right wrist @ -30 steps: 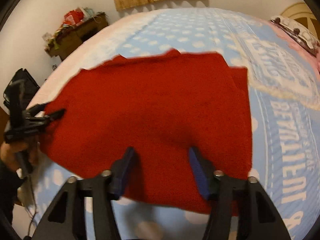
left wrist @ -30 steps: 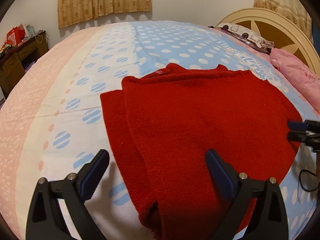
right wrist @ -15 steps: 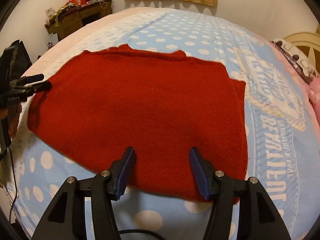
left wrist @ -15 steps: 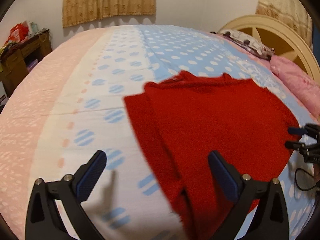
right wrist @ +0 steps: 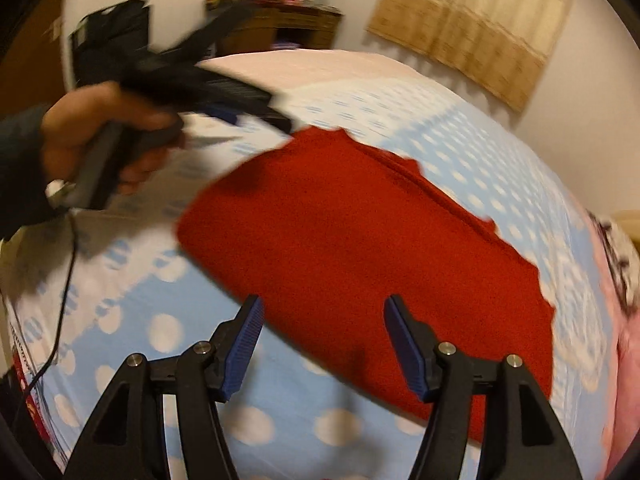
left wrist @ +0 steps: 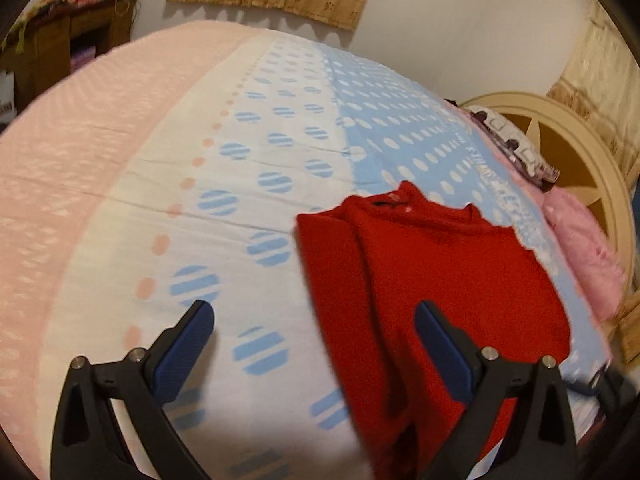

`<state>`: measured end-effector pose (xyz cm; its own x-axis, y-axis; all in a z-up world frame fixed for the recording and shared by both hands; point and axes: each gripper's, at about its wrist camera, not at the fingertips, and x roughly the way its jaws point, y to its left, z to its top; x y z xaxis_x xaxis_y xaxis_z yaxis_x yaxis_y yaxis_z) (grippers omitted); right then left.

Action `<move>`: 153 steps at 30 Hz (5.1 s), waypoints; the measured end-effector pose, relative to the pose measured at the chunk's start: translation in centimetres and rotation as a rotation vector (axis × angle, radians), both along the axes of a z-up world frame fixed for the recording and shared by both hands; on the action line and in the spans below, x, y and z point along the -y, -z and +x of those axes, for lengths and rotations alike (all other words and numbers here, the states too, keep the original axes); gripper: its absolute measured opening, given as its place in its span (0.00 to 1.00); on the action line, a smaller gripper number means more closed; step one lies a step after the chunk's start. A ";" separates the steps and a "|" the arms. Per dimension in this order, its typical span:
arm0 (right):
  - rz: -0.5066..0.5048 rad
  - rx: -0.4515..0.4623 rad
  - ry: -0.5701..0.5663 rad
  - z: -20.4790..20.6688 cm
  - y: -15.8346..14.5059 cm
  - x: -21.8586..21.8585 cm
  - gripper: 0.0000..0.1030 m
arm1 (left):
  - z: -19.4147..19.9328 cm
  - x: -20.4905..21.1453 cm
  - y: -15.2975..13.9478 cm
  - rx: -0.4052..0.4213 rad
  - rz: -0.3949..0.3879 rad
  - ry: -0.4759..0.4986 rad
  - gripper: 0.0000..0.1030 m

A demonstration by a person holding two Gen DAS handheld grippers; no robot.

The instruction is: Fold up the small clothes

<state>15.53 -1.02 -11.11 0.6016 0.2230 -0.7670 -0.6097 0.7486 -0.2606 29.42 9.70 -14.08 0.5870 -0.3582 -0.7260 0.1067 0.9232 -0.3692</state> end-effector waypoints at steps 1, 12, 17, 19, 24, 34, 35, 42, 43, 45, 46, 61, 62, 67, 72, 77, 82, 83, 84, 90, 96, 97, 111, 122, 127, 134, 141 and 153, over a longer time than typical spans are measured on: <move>-0.009 0.008 -0.025 -0.5 0.3 -1.3 0.62 | 0.3 0.2 0.0 -0.007 -0.018 0.010 0.95; -0.156 0.098 -0.144 -2.4 4.5 -9.4 0.62 | 2.9 1.3 1.6 -0.069 -0.086 0.030 0.92; -0.156 0.149 -0.101 -1.5 5.1 -9.5 0.62 | 2.9 0.9 1.8 -0.053 -0.113 0.059 0.74; -0.138 0.143 -0.084 -1.0 5.0 -9.2 0.62 | 3.2 0.7 2.0 -0.063 -0.151 0.069 0.60; -0.121 0.149 -0.065 -0.4 5.1 -9.0 0.40 | 4.0 0.9 2.7 -0.075 -0.202 0.063 0.43; -0.027 0.133 -0.064 0.5 2.9 -7.5 0.09 | 3.9 0.8 2.3 -0.087 -0.268 0.036 0.15; -0.011 0.132 -0.062 0.6 2.6 -7.3 0.08 | 3.9 0.8 2.2 -0.084 -0.279 0.031 0.14; 0.141 0.132 0.008 1.0 -0.4 -3.3 0.08 | 4.0 1.4 -0.3 -0.017 -0.378 0.008 0.14; 0.171 0.135 0.020 1.1 -1.0 -2.4 0.07 | 4.2 1.8 -0.8 -0.005 -0.386 0.016 0.14; 0.214 0.143 0.041 1.4 -2.0 -0.7 0.07 | 4.4 2.6 -1.6 0.007 -0.412 0.027 0.13; 0.230 0.145 0.047 1.2 -2.3 -0.1 0.07 | 4.6 3.1 -1.9 0.011 -0.426 0.034 0.13; 0.411 0.145 0.236 1.3 -3.7 11.4 0.07 | 7.3 14.5 -5.5 0.034 -0.414 0.165 0.13; 0.419 0.141 0.248 1.3 -3.6 12.0 0.07 | 7.4 15.3 -5.6 0.032 -0.408 0.173 0.13; 0.459 0.121 0.308 1.4 -3.2 15.3 0.07 | 8.0 18.6 -5.4 0.012 -0.386 0.210 0.13; 0.495 0.088 0.347 1.0 -2.7 18.1 0.07 | 8.1 21.7 -5.3 -0.002 -0.363 0.255 0.13; 0.533 0.051 0.388 0.7 -1.9 20.1 0.07 | 7.9 24.3 -4.8 -0.020 -0.334 0.297 0.13; 0.568 0.012 0.431 0.2 -0.9 22.0 0.07 | 7.6 27.0 -4.7 -0.028 -0.295 0.352 0.13; 0.582 -0.005 0.445 0.1 -0.5 22.5 0.07 | 7.5 27.5 -4.7 -0.030 -0.286 0.365 0.13; 0.596 -0.024 0.459 0.1 -0.1 22.9 0.07 | 7.3 28.2 -4.7 -0.031 -0.270 0.377 0.13; 0.638 -0.088 0.504 -0.6 1.6 24.5 0.07 | 6.7 31.2 -4.0 -0.046 -0.194 0.434 0.13; 0.664 -0.111 0.561 -1.1 2.7 26.3 0.07 | 6.6 32.8 -3.7 -0.045 -0.143 0.446 0.13; 0.665 -0.108 0.571 -1.1 2.8 26.6 0.04 | 6.7 33.0 -3.7 -0.039 -0.128 0.445 0.13; 0.772 -0.116 0.669 -1.6 3.3 30.1 0.04 | 2.0 30.5 -7.7 0.197 -0.040 0.471 0.66; 0.743 -0.074 0.547 2.8 -2.2 29.0 0.94 | -3.2 22.8 -3.2 0.223 0.134 0.340 0.73; 0.735 -0.191 0.569 8.7 -0.3 27.2 0.45 | -3.6 21.2 -1.5 0.201 0.058 0.272 0.89; 0.775 -0.191 0.621 8.5 0.6 28.5 0.14 | -3.9 21.1 -0.2 0.194 0.033 0.280 0.97; 0.744 -0.197 0.695 8.6 2.8 30.1 0.13 | -4.1 22.5 0.6 0.171 0.063 0.340 1.00; 0.597 -0.176 0.697 10.4 1.7 28.8 0.15 | -3.4 23.0 1.5 0.095 0.052 0.336 1.00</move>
<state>25.90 -29.85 -12.76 0.6341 0.2424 -0.7342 0.0328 0.9403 0.3388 26.02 -13.30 -15.59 0.5087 -0.5062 -0.6964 0.4390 0.8483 -0.2960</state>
